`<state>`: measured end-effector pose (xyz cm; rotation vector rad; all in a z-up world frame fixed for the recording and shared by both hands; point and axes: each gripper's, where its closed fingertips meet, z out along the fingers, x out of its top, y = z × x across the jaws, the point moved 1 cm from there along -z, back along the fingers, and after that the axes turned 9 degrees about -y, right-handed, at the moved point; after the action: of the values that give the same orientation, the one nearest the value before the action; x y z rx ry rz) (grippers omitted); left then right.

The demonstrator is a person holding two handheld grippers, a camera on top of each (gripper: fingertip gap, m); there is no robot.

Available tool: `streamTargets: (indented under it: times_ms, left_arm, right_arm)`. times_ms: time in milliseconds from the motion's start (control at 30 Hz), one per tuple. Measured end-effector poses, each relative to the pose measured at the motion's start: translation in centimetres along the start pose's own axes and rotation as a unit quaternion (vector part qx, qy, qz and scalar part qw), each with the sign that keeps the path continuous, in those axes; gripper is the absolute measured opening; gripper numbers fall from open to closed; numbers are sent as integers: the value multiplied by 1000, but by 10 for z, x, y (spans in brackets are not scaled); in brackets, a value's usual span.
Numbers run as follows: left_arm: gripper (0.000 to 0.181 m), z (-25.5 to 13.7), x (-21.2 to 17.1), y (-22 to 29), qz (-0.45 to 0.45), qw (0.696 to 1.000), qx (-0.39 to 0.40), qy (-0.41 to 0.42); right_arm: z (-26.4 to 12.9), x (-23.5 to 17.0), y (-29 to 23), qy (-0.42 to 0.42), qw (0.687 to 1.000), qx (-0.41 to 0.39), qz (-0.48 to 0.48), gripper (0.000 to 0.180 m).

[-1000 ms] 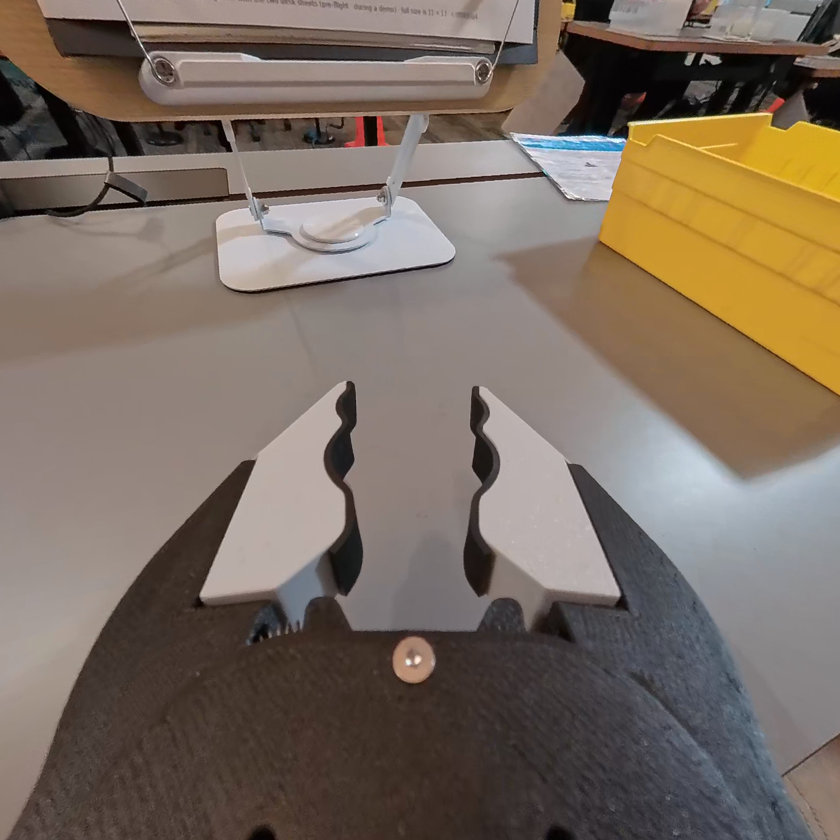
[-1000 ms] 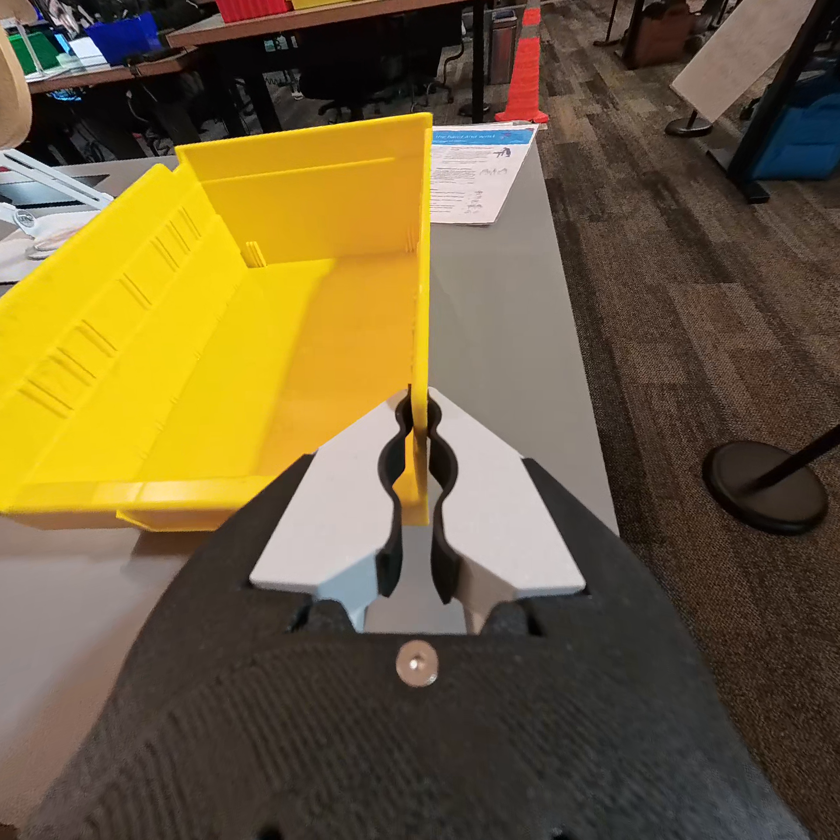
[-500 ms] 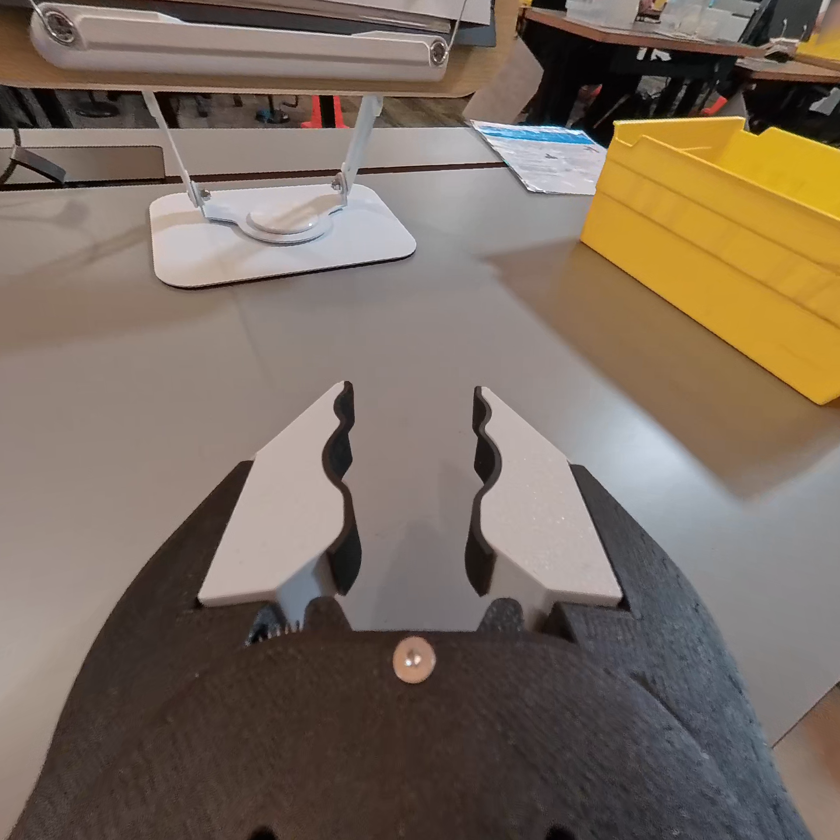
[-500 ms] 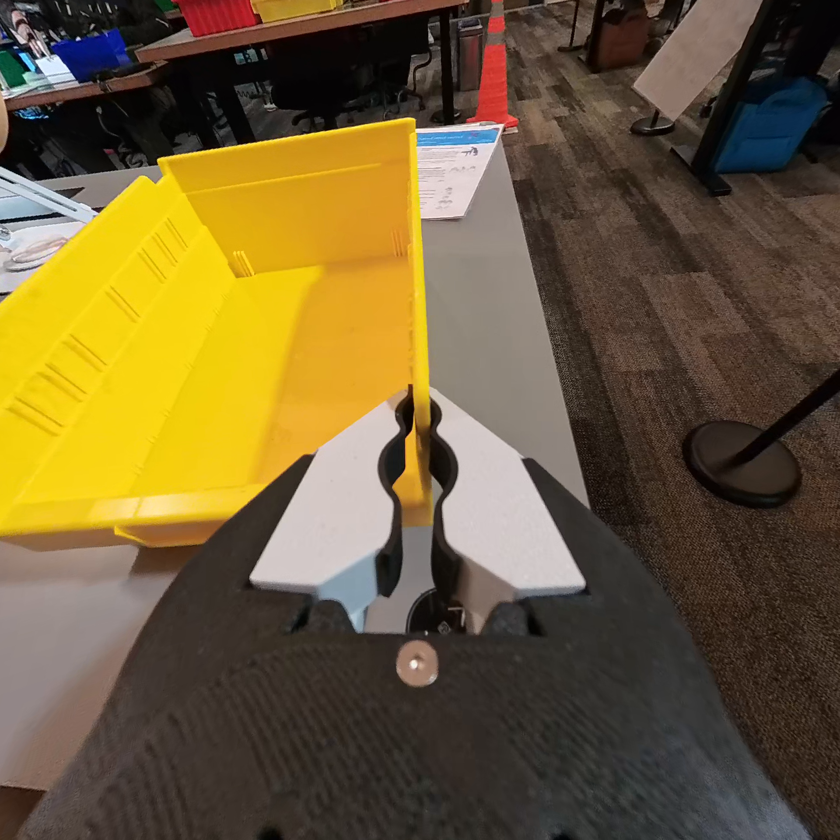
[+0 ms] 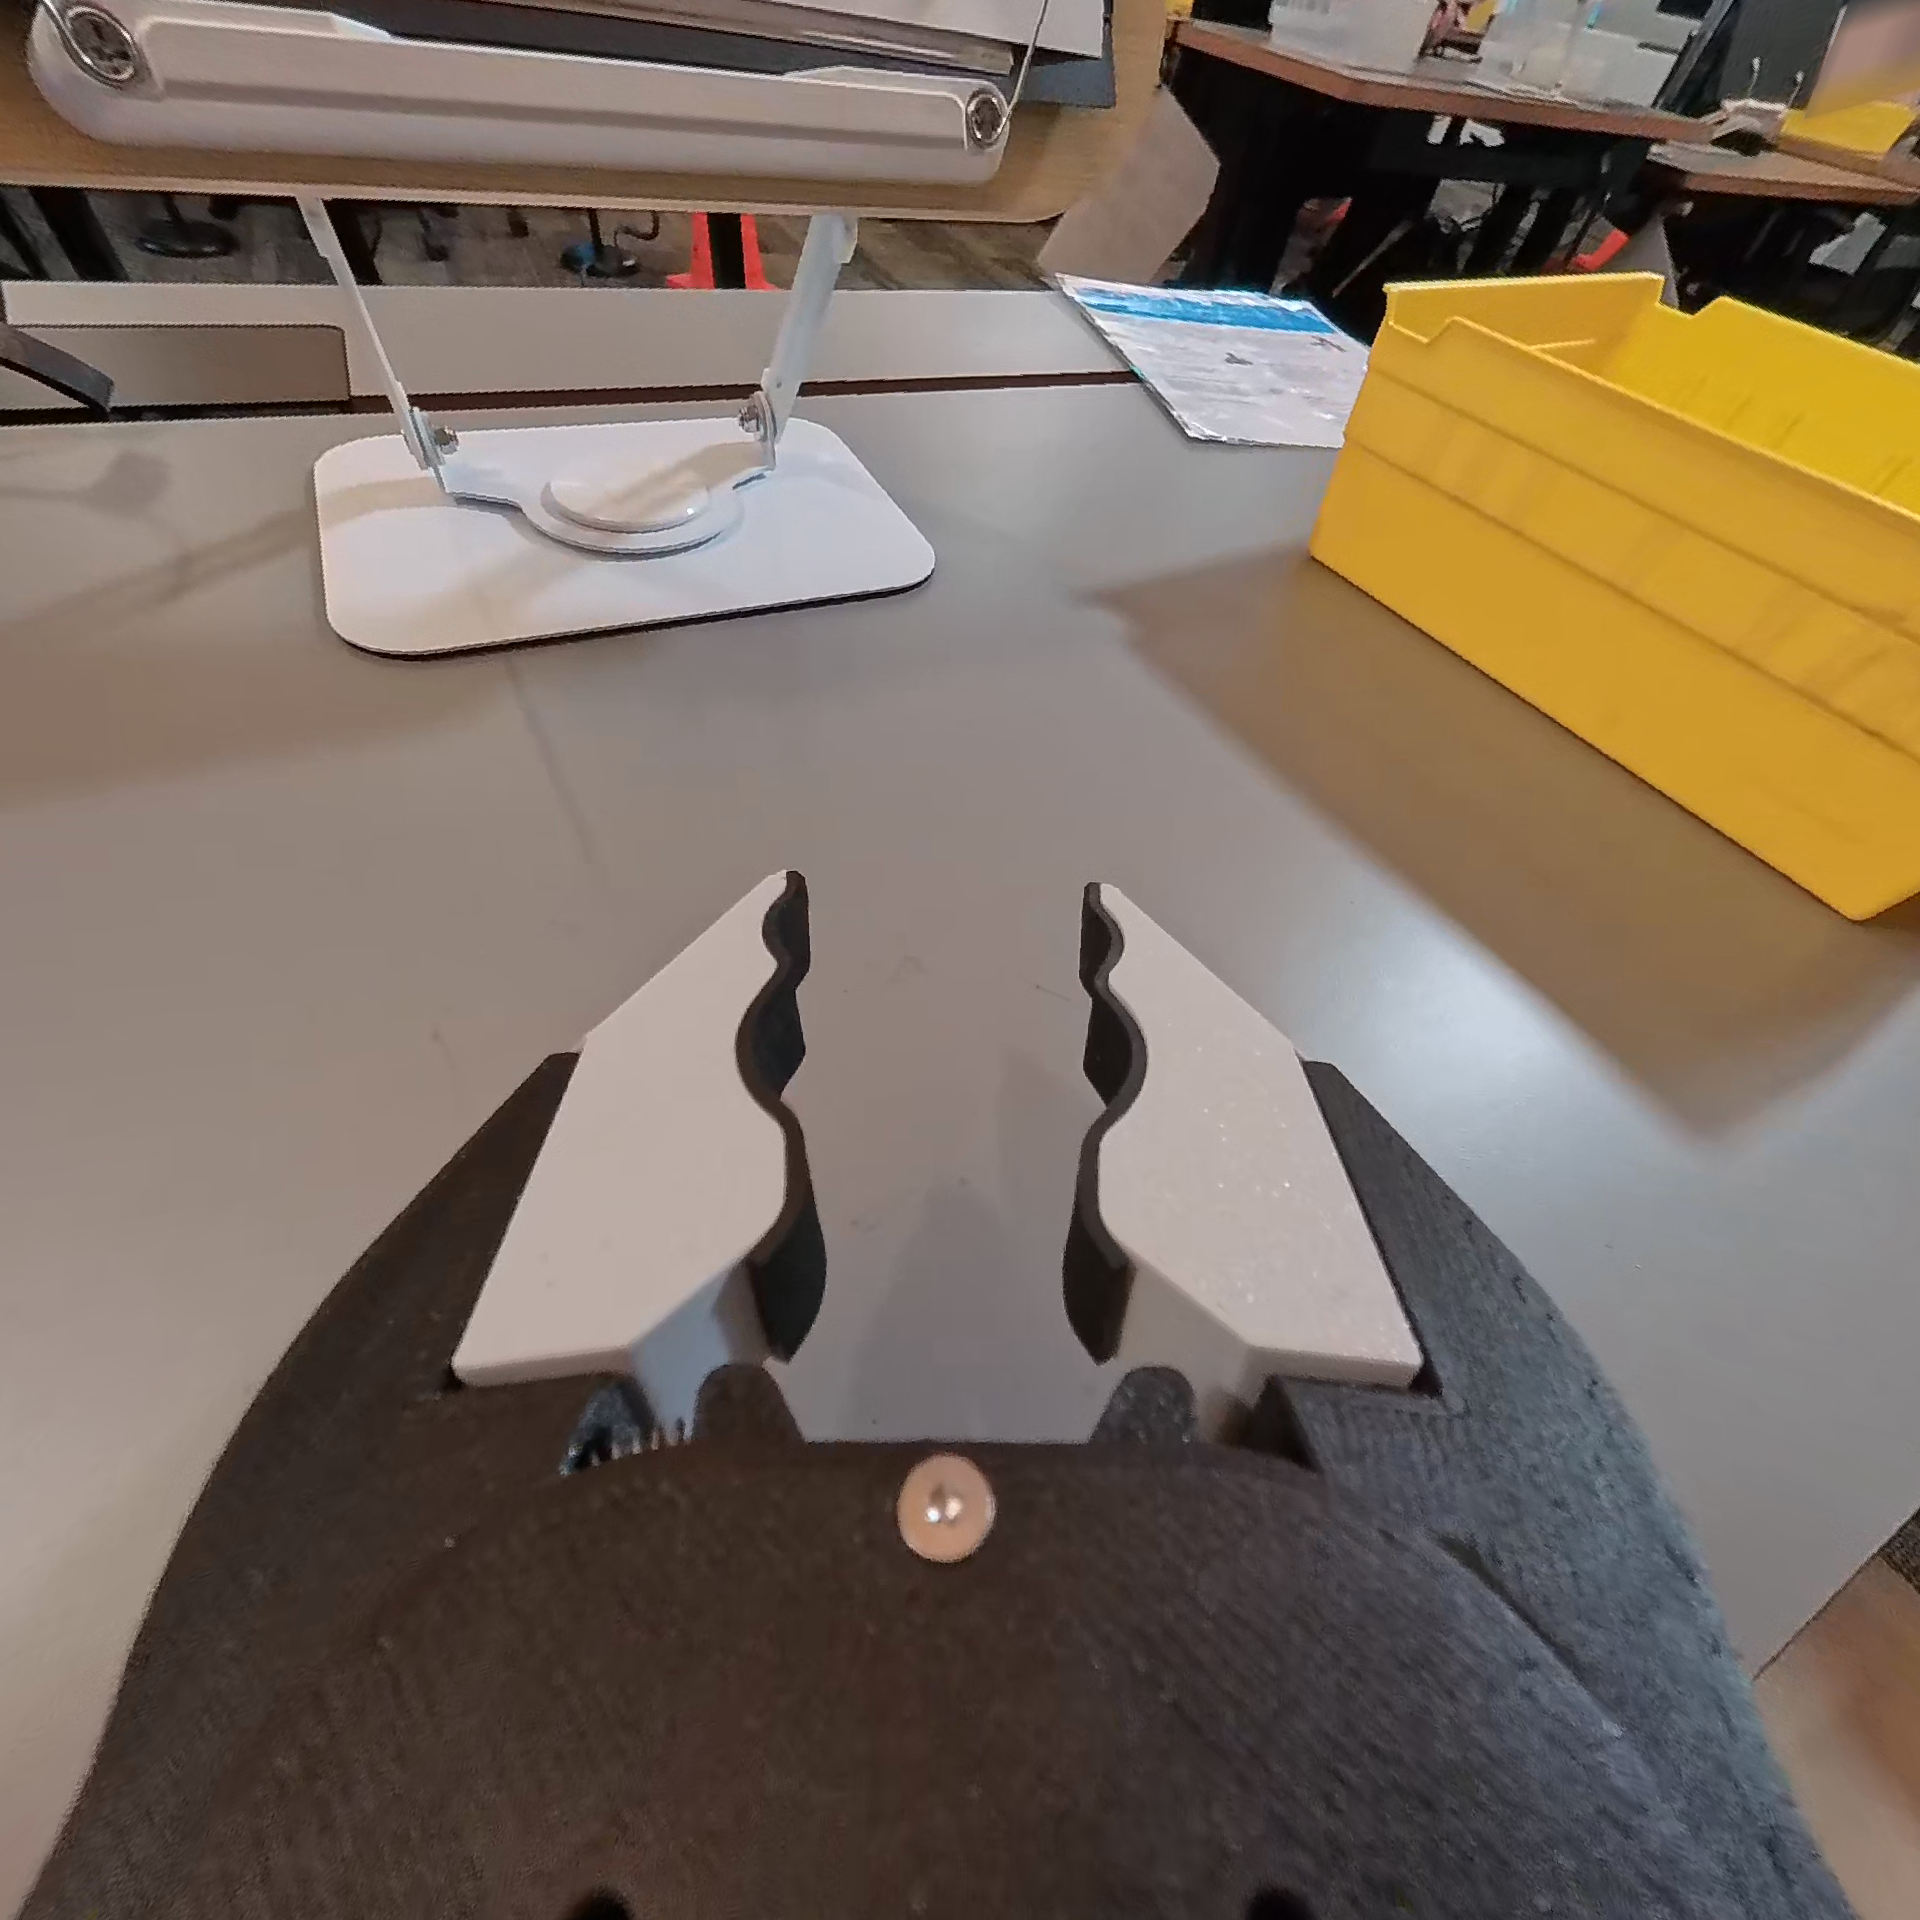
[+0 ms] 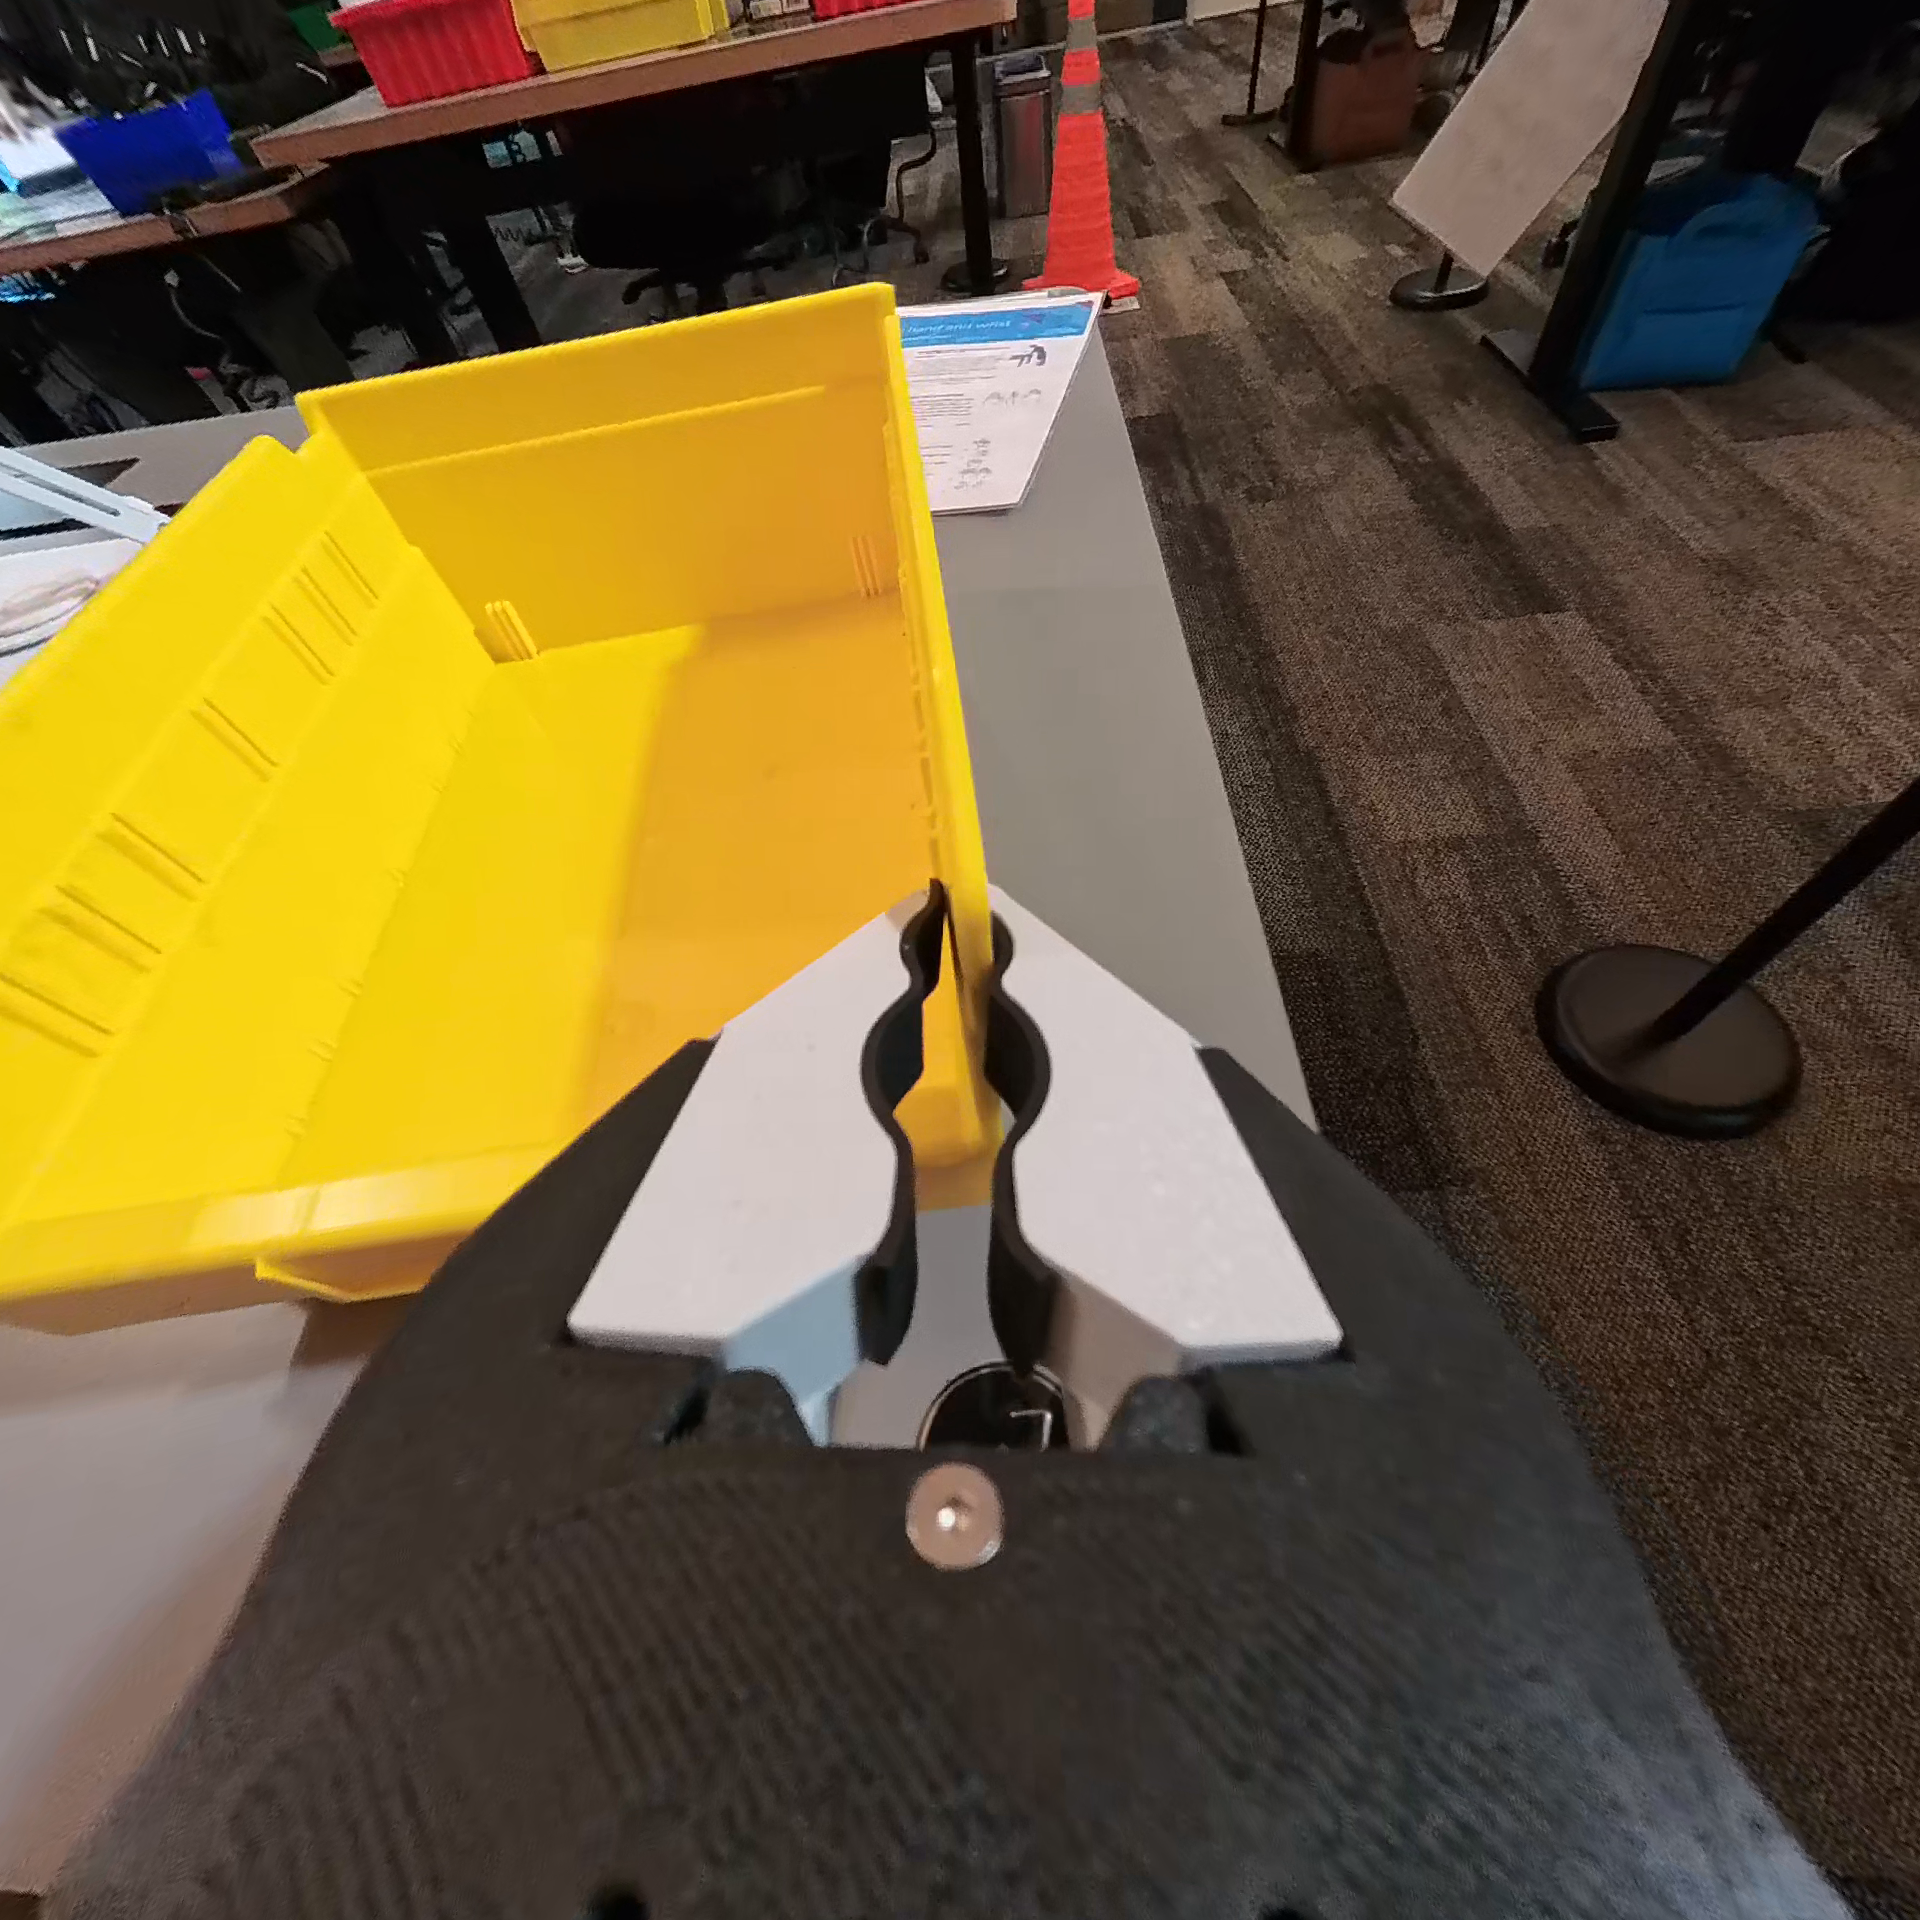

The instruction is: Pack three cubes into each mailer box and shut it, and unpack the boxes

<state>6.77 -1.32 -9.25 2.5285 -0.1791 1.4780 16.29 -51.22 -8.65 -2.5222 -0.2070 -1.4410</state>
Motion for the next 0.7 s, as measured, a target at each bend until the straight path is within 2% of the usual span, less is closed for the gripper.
streamTargets:
  times_ms: [567,700]
  left_arm:
    - [49,0,0,2,2,1000,-7,-1]
    - [49,0,0,3,4,1000,-8,-1]
  right_arm:
    - [0,-1,-5,5,1000,18,16,2]
    - [2,1,-2,9,1000,5,17,7]
